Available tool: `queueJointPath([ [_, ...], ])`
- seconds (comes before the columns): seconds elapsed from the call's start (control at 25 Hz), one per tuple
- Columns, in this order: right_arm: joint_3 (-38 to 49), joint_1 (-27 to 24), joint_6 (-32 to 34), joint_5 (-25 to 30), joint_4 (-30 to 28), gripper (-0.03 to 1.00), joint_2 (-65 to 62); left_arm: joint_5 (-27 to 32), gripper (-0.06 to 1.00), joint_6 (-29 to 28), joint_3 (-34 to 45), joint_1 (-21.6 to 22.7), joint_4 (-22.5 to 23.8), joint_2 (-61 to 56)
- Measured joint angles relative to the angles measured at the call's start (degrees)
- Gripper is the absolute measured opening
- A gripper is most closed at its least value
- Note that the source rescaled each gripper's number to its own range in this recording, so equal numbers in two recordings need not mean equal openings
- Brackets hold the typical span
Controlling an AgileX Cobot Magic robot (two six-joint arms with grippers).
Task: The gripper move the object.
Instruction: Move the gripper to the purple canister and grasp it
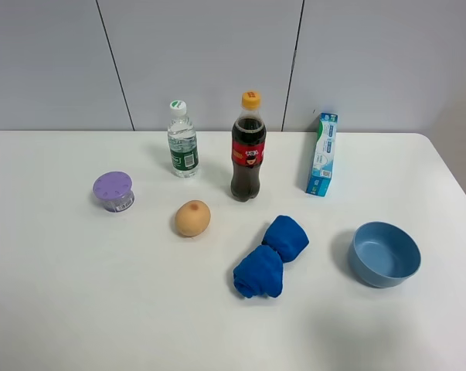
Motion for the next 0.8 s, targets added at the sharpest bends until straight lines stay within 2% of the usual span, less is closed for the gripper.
queueJointPath([
  [0.8,0.0,0.0,0.0,0.0,0.0,1.0,0.0,0.0,1.0,0.0,0.0,0.0,0.0,0.0],
])
